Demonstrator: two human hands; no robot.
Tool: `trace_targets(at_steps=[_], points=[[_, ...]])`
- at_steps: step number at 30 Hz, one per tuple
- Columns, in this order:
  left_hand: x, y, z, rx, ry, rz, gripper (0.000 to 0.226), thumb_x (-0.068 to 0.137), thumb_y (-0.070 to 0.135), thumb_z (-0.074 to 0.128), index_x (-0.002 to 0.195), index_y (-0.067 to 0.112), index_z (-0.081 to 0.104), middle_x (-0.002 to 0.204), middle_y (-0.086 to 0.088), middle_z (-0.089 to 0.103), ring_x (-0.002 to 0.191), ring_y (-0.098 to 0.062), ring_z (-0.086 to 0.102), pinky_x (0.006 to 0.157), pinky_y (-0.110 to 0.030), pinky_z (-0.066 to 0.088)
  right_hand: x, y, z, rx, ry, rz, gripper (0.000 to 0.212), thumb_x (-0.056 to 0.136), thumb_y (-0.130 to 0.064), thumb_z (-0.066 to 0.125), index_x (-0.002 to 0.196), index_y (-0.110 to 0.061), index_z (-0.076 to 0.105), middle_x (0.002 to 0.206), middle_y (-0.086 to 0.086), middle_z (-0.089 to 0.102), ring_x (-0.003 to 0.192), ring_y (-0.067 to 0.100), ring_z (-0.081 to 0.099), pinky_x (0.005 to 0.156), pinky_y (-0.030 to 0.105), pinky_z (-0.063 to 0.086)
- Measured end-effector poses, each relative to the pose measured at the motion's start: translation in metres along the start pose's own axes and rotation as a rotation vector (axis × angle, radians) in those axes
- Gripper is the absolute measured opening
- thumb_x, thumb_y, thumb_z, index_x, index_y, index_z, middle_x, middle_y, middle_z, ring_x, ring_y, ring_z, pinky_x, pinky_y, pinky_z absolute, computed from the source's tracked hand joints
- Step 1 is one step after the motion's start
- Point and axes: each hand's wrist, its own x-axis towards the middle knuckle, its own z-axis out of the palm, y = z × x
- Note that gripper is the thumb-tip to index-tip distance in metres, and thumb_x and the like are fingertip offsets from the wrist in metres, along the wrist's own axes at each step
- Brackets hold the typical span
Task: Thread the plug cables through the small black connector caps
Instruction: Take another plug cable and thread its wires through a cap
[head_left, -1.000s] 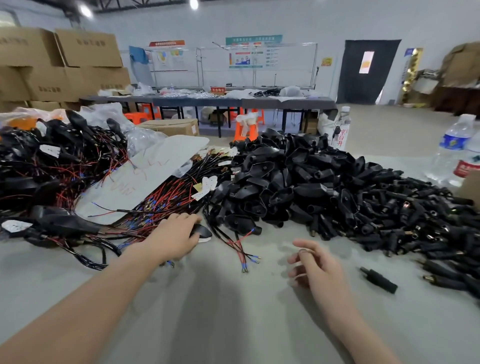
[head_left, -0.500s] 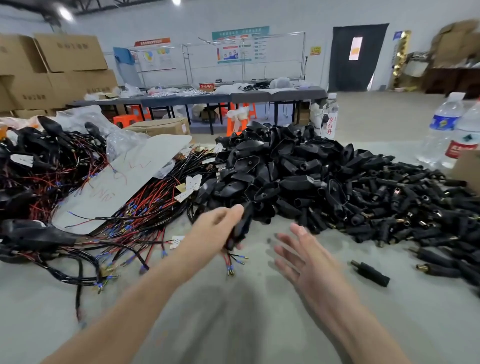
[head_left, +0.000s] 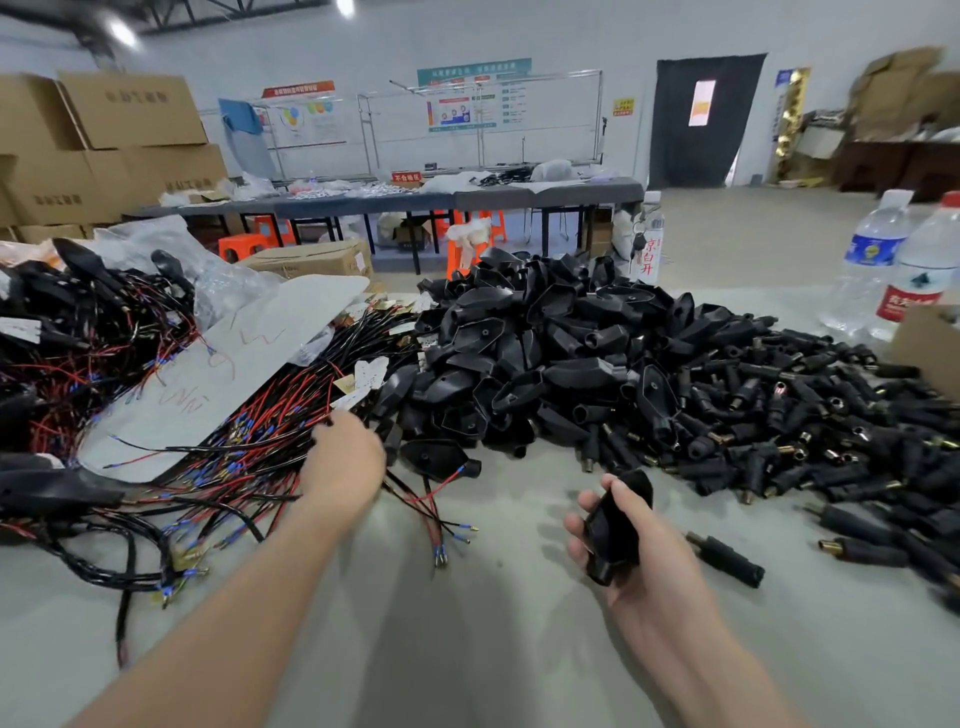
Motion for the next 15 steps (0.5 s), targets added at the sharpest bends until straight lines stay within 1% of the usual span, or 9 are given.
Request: trace_targets(at_steps=[2, 4, 6, 7, 8, 9, 10, 12, 15], points=[[0.013, -0.011, 0.004, 0.037, -0.067, -0.063, 0.028, 0.101, 0.017, 0.045, 0.119, -0.004, 0.048, 0.120, -0.027, 0.059, 0.105, -0.044, 0.060, 0.079, -0.043, 0.044, 0.001, -0.001, -0.001, -0.041, -0.025, -0.023, 0.013, 0.097, -0.023, 0.062, 0.100, -0.013, 0.069, 0.082, 0.008, 0.074, 0.064, 0.022, 0.070, 0.050, 0.029, 0.056], [0.023, -0.014, 0.005, -0.046, -0.098, -0.090, 0.021, 0.099, 0.014, 0.050, 0.104, -0.006, 0.056, 0.108, -0.028, 0.065, 0.092, -0.043, 0.063, 0.074, -0.042, 0.047, 0.001, 0.000, 0.000, -0.135, -0.059, -0.070, 0.021, 0.096, -0.025, 0.062, 0.084, -0.017, 0.076, 0.079, 0.007, 0.073, 0.060, 0.020, 0.068, 0.050, 0.028, 0.053], [0.026, -0.010, 0.004, -0.242, -0.137, -0.155, 0.014, 0.096, 0.005, 0.052, 0.087, -0.005, 0.056, 0.091, -0.030, 0.066, 0.074, -0.039, 0.063, 0.064, -0.039, 0.050, -0.001, 0.000, 0.001, -0.194, -0.078, -0.105, 0.030, 0.096, -0.026, 0.061, 0.072, -0.024, 0.079, 0.077, 0.005, 0.073, 0.059, 0.019, 0.066, 0.047, 0.027, 0.051], [0.025, -0.007, 0.003, -0.379, -0.174, -0.211, 0.014, 0.096, 0.000, 0.051, 0.082, -0.003, 0.054, 0.079, -0.028, 0.062, 0.060, -0.034, 0.060, 0.055, -0.033, 0.048, -0.003, -0.001, 0.001, -0.204, -0.087, -0.109, 0.032, 0.097, -0.026, 0.061, 0.070, -0.028, 0.078, 0.077, 0.004, 0.073, 0.059, 0.019, 0.066, 0.046, 0.027, 0.050], [0.024, -0.003, 0.001, -0.532, -0.213, -0.279, 0.016, 0.096, -0.004, 0.049, 0.080, 0.000, 0.050, 0.069, -0.021, 0.056, 0.044, -0.026, 0.053, 0.044, -0.025, 0.044, -0.004, -0.002, 0.001, -0.208, -0.093, -0.105, 0.033, 0.097, -0.026, 0.061, 0.069, -0.029, 0.078, 0.077, 0.004, 0.073, 0.058, 0.020, 0.065, 0.046, 0.027, 0.050], [0.021, 0.002, -0.003, -0.679, -0.247, -0.332, 0.019, 0.096, -0.007, 0.049, 0.079, 0.002, 0.048, 0.064, -0.015, 0.050, 0.033, -0.019, 0.045, 0.037, -0.018, 0.039, -0.005, -0.003, 0.002, -0.209, -0.094, -0.096, 0.033, 0.097, -0.026, 0.060, 0.069, -0.029, 0.078, 0.077, 0.005, 0.073, 0.058, 0.020, 0.065, 0.046, 0.027, 0.050], [0.018, 0.007, -0.009, -0.787, -0.267, -0.333, 0.019, 0.096, -0.007, 0.051, 0.079, 0.002, 0.049, 0.063, -0.012, 0.048, 0.029, -0.013, 0.043, 0.033, -0.016, 0.038, -0.006, -0.004, 0.002, -0.210, -0.093, -0.087, 0.034, 0.097, -0.027, 0.060, 0.069, -0.030, 0.078, 0.077, 0.005, 0.072, 0.058, 0.020, 0.065, 0.046, 0.027, 0.050], [0.010, 0.021, -0.024, -0.894, -0.279, -0.248, 0.009, 0.095, -0.003, 0.055, 0.086, -0.001, 0.058, 0.064, -0.012, 0.053, 0.034, -0.010, 0.048, 0.035, -0.017, 0.043, -0.007, -0.006, 0.003, -0.210, -0.092, -0.066, 0.035, 0.098, -0.027, 0.059, 0.069, -0.028, 0.078, 0.075, 0.005, 0.072, 0.058, 0.020, 0.064, 0.046, 0.027, 0.049], [-0.007, 0.046, -0.057, -0.994, -0.229, 0.011, 0.007, 0.099, 0.009, 0.057, 0.100, 0.003, 0.062, 0.069, -0.005, 0.060, 0.045, -0.007, 0.057, 0.045, -0.018, 0.050, -0.010, -0.008, 0.004, -0.174, -0.089, -0.050, 0.027, 0.098, -0.026, 0.059, 0.079, -0.024, 0.078, 0.078, 0.007, 0.071, 0.061, 0.021, 0.064, 0.046, 0.028, 0.049]])
